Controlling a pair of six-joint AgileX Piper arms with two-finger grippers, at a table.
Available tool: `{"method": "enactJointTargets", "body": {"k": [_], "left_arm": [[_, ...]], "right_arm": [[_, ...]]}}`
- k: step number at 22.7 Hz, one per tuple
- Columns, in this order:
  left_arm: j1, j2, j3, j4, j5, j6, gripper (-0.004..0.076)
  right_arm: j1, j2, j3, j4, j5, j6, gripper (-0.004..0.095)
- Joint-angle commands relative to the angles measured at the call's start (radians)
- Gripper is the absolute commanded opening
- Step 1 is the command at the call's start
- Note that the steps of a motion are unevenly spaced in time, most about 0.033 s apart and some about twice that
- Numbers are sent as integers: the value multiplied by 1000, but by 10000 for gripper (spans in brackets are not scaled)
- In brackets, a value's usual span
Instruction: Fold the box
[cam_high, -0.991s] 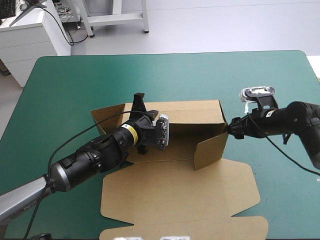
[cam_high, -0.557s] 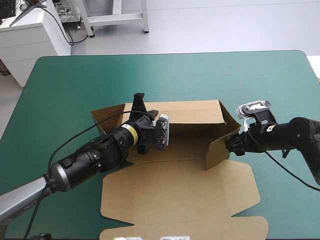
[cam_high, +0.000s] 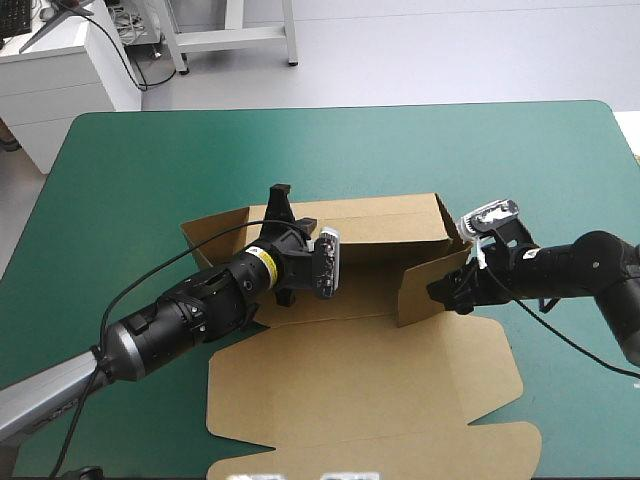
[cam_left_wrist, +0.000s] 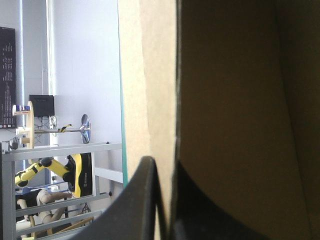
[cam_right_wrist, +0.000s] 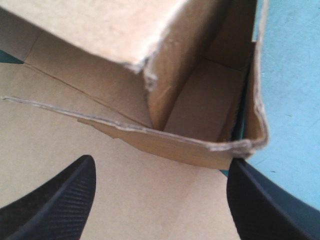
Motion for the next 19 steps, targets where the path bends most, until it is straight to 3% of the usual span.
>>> {"method": "enactJointTargets", "body": {"k": [1, 4, 8, 14, 19], "left_arm": [[-10, -7, -1, -56, 25, -3, -8], [-10, -7, -1, -39, 24, -3, -8], [-10, -7, -1, -37, 24, -3, -8], [-10, -7, -1, -36, 28, -5, -8], [-10, -7, -1, -36, 28, -5, -8]], "right_arm": [[-5, 3, -27, 99, -70, -67, 675], [-5, 3, -27, 102, -50, -69, 675], [-5, 6, -27, 204, -2, -134, 666], [-5, 6, -29, 216, 164, -137, 245], [-5, 6, -29, 224, 243, -155, -18]]}}
